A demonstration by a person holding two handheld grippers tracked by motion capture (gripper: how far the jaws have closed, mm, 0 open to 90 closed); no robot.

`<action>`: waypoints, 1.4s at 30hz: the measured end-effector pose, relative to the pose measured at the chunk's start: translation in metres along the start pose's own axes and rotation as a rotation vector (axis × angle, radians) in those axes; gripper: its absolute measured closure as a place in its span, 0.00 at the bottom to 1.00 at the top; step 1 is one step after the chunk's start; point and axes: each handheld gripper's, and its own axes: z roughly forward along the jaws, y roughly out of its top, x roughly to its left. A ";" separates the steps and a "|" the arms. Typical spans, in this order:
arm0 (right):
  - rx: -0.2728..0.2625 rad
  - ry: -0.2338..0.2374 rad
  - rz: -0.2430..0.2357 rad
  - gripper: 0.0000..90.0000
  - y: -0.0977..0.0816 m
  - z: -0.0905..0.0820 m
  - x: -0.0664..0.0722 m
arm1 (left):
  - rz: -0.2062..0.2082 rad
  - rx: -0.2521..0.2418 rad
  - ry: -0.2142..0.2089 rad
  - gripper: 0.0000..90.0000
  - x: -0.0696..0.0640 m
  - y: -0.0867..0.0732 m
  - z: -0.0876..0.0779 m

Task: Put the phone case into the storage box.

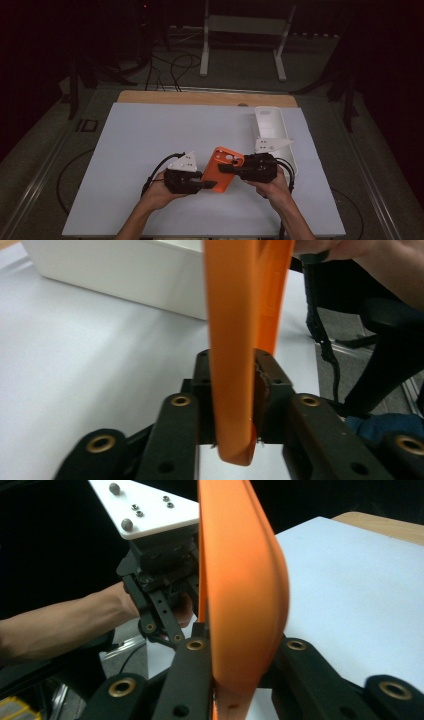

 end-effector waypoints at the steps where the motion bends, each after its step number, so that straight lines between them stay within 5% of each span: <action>1: 0.003 -0.001 -0.004 0.88 0.000 0.000 0.000 | 0.003 0.002 -0.004 0.89 0.000 0.000 0.000; 27: 0.081 -0.119 -0.002 0.39 -0.002 0.007 0.005 | 0.024 -0.029 0.099 0.95 -0.003 0.000 -0.002; 42: 0.057 -0.204 0.014 0.18 -0.004 0.002 0.005 | -0.001 -0.053 0.181 0.94 -0.003 0.001 -0.006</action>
